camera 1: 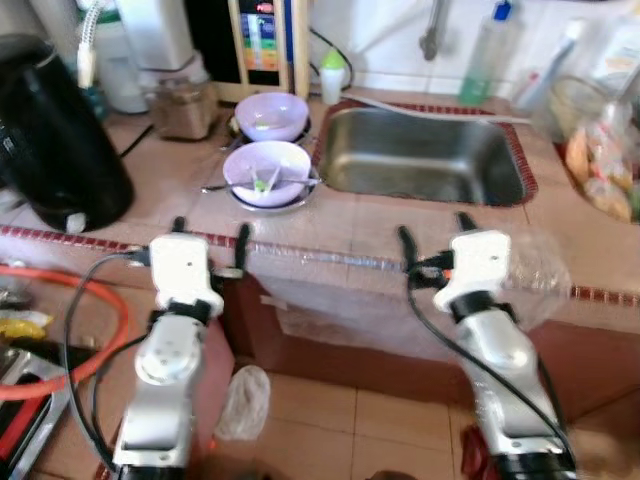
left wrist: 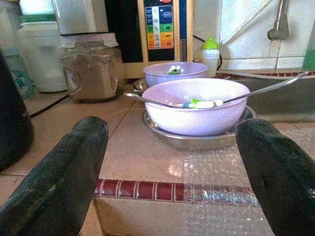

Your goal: Kitchen organization

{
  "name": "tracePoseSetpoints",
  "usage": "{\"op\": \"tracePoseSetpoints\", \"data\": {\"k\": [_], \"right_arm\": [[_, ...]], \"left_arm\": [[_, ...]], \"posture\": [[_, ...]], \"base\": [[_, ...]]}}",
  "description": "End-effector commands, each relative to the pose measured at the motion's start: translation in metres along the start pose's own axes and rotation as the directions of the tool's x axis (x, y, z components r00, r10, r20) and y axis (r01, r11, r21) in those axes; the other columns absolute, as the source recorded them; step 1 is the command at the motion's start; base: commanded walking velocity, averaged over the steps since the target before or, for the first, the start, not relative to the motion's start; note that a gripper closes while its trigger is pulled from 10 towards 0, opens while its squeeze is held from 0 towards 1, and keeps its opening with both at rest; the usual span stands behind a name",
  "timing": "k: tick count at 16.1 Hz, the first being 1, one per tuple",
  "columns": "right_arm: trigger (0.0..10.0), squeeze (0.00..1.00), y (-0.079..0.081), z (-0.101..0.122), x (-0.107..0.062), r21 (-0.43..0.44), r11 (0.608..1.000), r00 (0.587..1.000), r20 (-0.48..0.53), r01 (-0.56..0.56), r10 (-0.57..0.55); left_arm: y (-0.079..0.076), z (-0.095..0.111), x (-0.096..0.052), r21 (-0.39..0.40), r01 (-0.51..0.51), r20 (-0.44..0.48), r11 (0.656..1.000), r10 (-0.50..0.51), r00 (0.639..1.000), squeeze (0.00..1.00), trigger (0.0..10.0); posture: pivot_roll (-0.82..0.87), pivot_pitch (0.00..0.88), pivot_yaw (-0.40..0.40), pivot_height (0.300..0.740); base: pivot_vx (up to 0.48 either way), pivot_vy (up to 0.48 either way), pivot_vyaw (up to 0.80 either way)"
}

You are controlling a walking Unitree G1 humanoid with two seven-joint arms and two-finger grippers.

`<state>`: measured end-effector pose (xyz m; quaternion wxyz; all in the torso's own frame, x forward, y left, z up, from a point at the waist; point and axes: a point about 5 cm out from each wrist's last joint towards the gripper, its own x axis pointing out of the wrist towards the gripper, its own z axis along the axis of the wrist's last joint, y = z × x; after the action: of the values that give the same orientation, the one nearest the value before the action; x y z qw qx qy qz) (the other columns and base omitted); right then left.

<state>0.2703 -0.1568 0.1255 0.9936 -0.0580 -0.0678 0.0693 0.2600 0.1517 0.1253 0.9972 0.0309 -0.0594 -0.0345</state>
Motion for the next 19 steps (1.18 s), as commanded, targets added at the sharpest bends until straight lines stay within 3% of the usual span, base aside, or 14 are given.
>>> {"op": "tracePoseSetpoints", "data": {"k": [1, 7, 10, 15, 19], "right_arm": [[10.0, 0.0, 0.006, 0.0, 0.0, 0.013, 1.0, 1.0, 0.003, -0.011, 0.011], [10.0, 0.0, 0.007, 0.001, -0.002, 0.015, 1.0, 1.0, 0.008, -0.014, 0.014], [10.0, 0.0, 0.008, -0.001, -0.001, -0.039, 0.999, 1.0, -0.004, 0.003, -0.003], [10.0, 0.0, 0.014, 0.005, 0.0, 0.035, 0.999, 0.999, 0.018, -0.029, 0.028], [10.0, 0.0, 0.015, 0.006, -0.003, -0.028, 0.998, 0.997, 0.043, -0.057, 0.058]], "left_arm": [[0.008, 0.0, -0.002, 0.016, -0.019, -0.003, 1.0, 0.019, 1.0, 0.0, 10.0], [0.008, 0.0, -0.002, 0.029, -0.019, 0.001, 0.999, 0.019, 1.0, 0.0, 10.0], [0.009, 0.001, -0.003, 0.014, -0.025, 0.011, 1.0, 0.025, 1.0, 0.0, 10.0], [0.017, 0.017, -0.001, 0.018, -0.073, 0.069, 0.997, 0.072, 0.995, 0.0, 10.0], [0.022, 0.018, -0.002, 0.011, -0.088, 0.074, 0.996, 0.087, 0.993, 0.0, 10.0]], "posture": [[0.0, 0.0, 0.021, 0.74], [0.0, 0.0, 0.023, 0.74], [-0.01, 0.0, 0.021, 0.74], [0.0, 0.0, 0.021, 0.74], [0.0, 0.0, 0.019, 0.74]], "base": [[0.0, -0.48, 0.0], [0.0, -0.374, 0.0], [0.0, 0.0, 0.0], [0.0, 0.0, 0.0], [0.0, 0.0, 0.2]]}}
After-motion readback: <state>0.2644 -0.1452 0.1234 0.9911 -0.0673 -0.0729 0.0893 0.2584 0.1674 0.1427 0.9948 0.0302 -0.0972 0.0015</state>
